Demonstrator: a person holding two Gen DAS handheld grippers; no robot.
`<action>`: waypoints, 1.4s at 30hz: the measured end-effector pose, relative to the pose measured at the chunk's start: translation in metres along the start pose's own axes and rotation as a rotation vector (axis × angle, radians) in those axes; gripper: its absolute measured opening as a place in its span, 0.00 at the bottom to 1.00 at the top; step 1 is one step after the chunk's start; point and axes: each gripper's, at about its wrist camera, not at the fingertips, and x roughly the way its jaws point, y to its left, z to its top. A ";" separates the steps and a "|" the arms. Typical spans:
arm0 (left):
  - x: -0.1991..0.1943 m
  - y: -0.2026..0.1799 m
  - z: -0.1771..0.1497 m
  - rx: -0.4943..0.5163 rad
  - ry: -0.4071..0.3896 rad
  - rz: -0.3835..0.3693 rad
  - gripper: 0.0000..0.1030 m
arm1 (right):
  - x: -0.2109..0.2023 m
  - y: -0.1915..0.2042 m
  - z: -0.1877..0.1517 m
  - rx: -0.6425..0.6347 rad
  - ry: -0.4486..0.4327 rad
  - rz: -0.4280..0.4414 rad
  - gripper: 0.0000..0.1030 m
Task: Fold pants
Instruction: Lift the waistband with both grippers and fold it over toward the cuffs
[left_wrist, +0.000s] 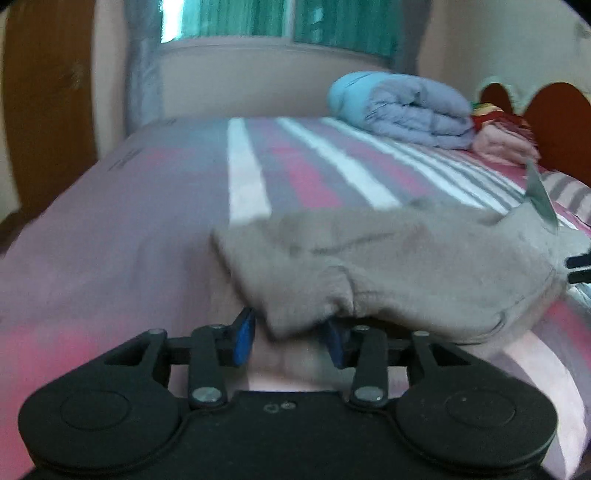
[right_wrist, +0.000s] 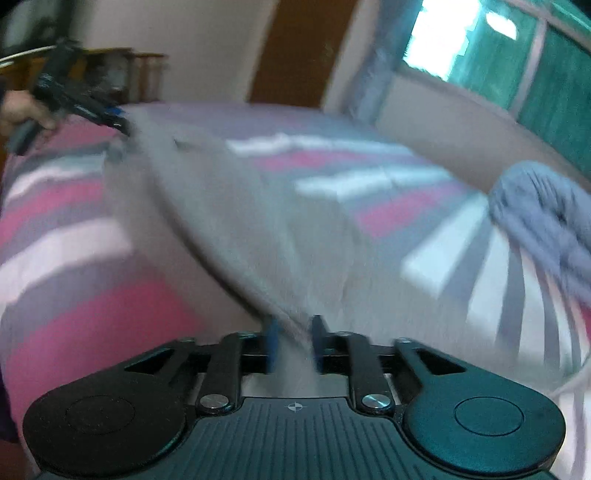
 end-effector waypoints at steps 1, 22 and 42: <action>-0.007 0.000 -0.005 -0.037 -0.001 0.030 0.38 | -0.006 -0.001 -0.008 0.044 -0.015 -0.011 0.21; 0.010 0.027 -0.040 -0.914 -0.116 -0.182 0.44 | -0.005 -0.125 -0.057 1.248 -0.123 0.063 0.37; 0.017 0.049 -0.043 -0.717 -0.009 -0.098 0.16 | -0.018 -0.101 -0.099 1.259 -0.104 0.146 0.05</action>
